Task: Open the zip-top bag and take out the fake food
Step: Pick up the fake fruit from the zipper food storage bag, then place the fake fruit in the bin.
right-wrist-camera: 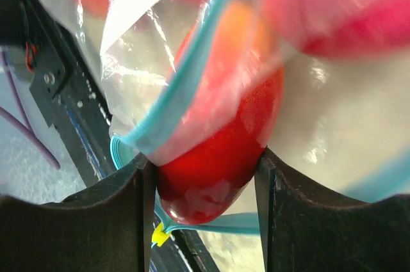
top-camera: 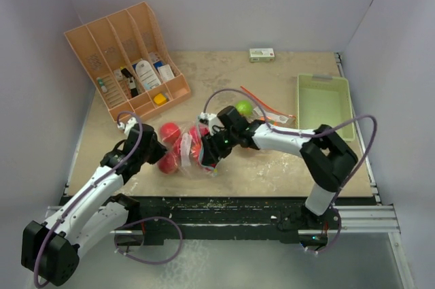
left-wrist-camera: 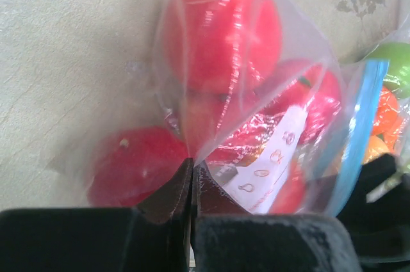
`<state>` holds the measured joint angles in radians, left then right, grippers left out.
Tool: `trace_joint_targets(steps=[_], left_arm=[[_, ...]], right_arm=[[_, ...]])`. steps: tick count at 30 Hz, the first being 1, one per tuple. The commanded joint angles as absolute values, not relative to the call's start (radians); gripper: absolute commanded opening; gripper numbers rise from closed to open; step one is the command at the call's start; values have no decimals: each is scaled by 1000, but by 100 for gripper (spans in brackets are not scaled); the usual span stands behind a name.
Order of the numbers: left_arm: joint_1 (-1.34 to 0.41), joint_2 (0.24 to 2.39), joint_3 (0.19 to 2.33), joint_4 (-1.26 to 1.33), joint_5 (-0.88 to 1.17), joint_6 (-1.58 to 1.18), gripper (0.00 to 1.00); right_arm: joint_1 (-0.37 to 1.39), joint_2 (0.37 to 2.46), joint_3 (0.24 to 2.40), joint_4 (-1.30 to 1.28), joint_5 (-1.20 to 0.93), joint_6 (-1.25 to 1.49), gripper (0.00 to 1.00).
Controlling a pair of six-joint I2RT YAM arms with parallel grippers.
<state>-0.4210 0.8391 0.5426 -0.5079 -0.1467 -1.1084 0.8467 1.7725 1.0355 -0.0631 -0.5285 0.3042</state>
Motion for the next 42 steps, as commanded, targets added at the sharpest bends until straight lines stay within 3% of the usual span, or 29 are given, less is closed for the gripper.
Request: trace_joint_targets(steps=[1,16,22,33,39,42], left_arm=[[-423,833,535,-530,-163,-1120,0],[-417,832,523,-529,-164,-1100,0],[-410,818,527,-541,-169,-1083,0],[-393,914,586,-460,-112,-992,0],[-393,1020,619,-362,-73,-977,0],[-393,1073,641,-333,-55,-968,0]], right_arm=[[754,1622,1040,-95,-452,335,16],[472,1383,1034,-133,-424,419,14],[351,1376,1059,-63,-416,499,15],[-109,1493,1160,-105,-491,557,16],[-231,1521,1101,-82,-387,640,20],[-256,1541,1103,-119,-320,606,32]])
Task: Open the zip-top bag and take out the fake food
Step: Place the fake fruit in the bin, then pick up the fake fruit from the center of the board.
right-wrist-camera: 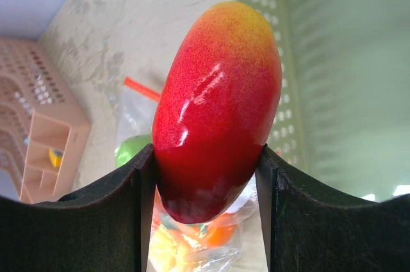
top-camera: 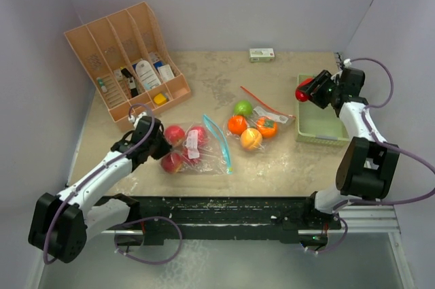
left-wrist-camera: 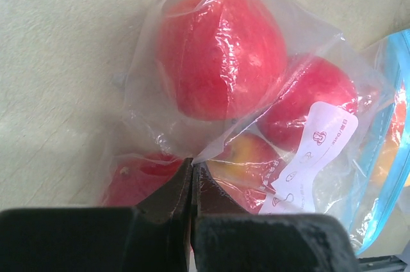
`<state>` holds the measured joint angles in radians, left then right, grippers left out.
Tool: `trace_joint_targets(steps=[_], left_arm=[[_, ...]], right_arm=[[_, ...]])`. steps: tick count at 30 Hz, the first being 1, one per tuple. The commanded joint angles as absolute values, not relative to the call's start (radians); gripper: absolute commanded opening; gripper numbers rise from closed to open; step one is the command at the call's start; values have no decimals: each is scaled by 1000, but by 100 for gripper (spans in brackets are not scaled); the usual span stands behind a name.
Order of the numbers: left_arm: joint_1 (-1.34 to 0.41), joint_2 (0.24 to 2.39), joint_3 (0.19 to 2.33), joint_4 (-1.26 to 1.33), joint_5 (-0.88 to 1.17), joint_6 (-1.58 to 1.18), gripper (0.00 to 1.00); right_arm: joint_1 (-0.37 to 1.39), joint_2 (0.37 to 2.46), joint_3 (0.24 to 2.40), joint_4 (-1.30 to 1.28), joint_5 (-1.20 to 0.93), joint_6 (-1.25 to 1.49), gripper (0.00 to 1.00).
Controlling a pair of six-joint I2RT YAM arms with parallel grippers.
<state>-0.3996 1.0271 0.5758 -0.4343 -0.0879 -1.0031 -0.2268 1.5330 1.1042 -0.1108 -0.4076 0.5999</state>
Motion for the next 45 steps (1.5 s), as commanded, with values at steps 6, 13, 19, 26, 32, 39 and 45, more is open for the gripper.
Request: trace_joint_targets(steps=[6,13,19,26,32,39,45], left_arm=[[-393,1136,656,-272,-28,-973,0],[-393,1149,661,-267,-26,-972,0],[-393,1146,652,-263,-20,-975,0],[-393,1139,648,-259,-18,-983,0],[-393,1113,643,-277,-25,-980,0],[-393,1070,630,-301,-27,-988,0],[-394,1041,638,-323,-31,-991,0]], right_arm=[[-257,1542,1116,-174,-203,560,76],[-234,1512,1115,-169,-199,541,84],[-9,1428,1088,-153,-200,501,71],[271,1369,935,-71,-358,540,39],[444,1448,930,-62,-447,477,42],[544,1548,960,-60,-477,451,27],[598,1620,983,-32,-495,443,5]])
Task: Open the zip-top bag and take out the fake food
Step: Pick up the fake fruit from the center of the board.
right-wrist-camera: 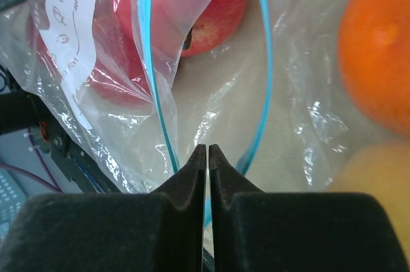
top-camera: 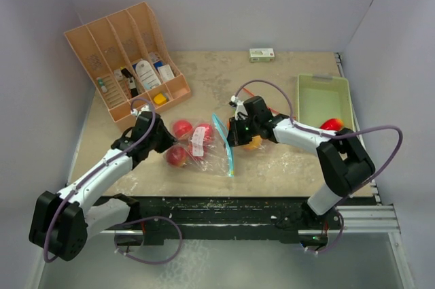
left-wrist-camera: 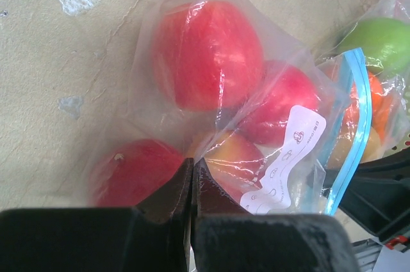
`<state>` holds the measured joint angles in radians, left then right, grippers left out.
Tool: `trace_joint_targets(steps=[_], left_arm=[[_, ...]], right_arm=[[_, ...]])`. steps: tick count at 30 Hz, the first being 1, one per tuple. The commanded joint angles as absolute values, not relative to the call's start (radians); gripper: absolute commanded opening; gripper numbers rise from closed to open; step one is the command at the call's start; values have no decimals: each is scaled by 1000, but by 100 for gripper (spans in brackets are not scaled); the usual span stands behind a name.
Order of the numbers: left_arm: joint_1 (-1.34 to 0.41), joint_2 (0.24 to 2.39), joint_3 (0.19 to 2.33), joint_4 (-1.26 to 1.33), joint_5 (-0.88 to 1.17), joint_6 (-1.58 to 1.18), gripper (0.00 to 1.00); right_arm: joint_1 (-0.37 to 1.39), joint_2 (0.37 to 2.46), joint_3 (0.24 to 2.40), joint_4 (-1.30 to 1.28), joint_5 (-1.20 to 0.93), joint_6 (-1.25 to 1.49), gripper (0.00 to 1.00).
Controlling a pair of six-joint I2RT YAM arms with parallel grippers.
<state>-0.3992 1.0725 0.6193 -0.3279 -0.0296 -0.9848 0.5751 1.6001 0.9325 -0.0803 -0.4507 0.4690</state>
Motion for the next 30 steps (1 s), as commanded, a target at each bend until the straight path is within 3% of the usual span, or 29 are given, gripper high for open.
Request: trace_joint_targets(steps=[1,8,13,23,27,30], left_arm=[[-393,1038,645,-327,-32,-988,0],[-394,1004,733,-396,-61,-908,0],[-433,967,804,-426,-100,-851,0],[-564,1048,876,-402,-187,-795,0],[-565,1056,811,-400,-188,-860,0],[-564,1051,774,-414,-201,-906,0]], right_arm=[[600,1633,988,-26,-502,441,2],[613,1657,1040,17,-528,435,0],[612,1688,1032,102,-561,435,20],[612,1739,1025,269,-653,485,34],[613,1734,999,301,-677,487,51],[613,1748,972,294,-679,485,57]])
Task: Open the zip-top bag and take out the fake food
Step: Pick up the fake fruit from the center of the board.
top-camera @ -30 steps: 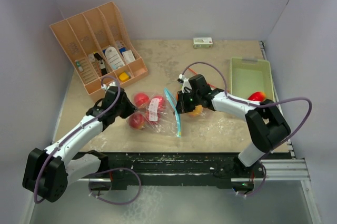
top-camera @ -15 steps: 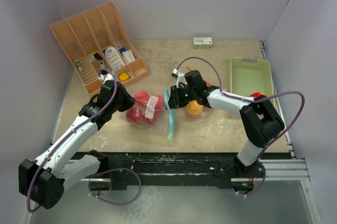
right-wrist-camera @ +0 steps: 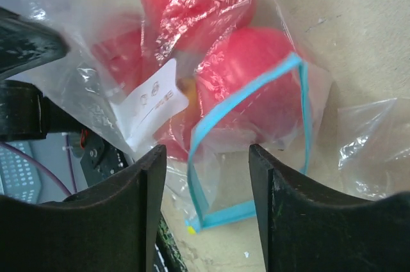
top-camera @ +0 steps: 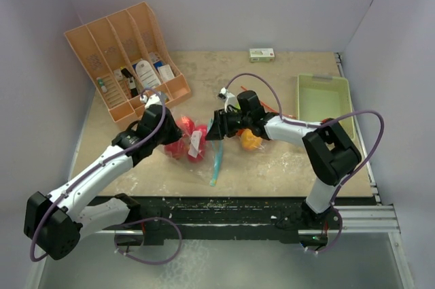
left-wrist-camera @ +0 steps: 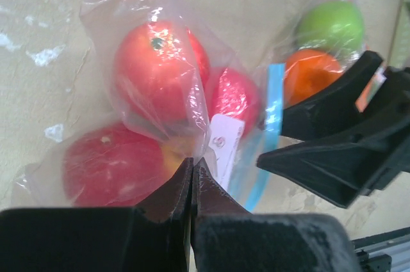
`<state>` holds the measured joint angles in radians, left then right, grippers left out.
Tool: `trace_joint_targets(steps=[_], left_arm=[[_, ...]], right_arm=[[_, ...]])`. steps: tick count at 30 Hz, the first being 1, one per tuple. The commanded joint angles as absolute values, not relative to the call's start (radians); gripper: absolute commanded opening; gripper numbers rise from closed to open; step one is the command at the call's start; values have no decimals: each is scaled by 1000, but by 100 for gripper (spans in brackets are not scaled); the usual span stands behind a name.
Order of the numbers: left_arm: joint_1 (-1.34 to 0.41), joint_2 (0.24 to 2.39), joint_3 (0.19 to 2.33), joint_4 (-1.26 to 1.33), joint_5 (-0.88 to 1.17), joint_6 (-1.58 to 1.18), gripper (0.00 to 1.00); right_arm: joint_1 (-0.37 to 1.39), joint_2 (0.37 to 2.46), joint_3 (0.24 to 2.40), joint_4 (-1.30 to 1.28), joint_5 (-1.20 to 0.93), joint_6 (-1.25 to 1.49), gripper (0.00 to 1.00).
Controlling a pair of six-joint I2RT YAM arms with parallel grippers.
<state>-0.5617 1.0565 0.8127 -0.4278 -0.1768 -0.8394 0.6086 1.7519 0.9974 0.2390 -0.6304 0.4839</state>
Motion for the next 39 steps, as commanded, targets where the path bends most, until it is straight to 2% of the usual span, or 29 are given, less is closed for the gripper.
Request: trace_joint_targets(steps=[1,8,13,17,18,19,20,23,24,26,28,32,39], left_arm=[[-565,1049,764,-421,-207,-919,0],[-564,1041,730,-468,-229,-964,0],[-564,1030,694,-484,-229,-983,0],[-564,1013,666,-482,-221,-1001,0],[-564,1009,661,-478,-220,-1004,3],[-564,1005,661,-472,-219,-1003,11],[-564,1005,662,-466,-220,-998,22],[-563,1010,680,-463,-234,-983,71],[-563,1016,687,-466,-241,-981,81],[-561,1029,694,-467,-245,-979,93],[-553,1046,692,-455,-234,-981,99],[-498,1068,653,-381,-170,-998,99],[-369,1117,660,-283,-93,-938,99]], right_arm=[[612,1753,967,288,-679,482,58],[613,1759,958,209,-612,455,51],[611,1700,941,223,-574,483,42],[607,1681,946,226,-599,488,7],[606,1685,948,232,-619,488,0],[606,1687,949,237,-634,490,0],[606,1684,948,245,-642,493,0],[605,1654,949,247,-638,497,0],[603,1638,950,244,-629,492,0],[600,1606,940,267,-641,488,0],[597,1573,903,365,-677,514,0],[577,1564,838,515,-773,603,0],[567,1581,827,458,-771,555,0]])
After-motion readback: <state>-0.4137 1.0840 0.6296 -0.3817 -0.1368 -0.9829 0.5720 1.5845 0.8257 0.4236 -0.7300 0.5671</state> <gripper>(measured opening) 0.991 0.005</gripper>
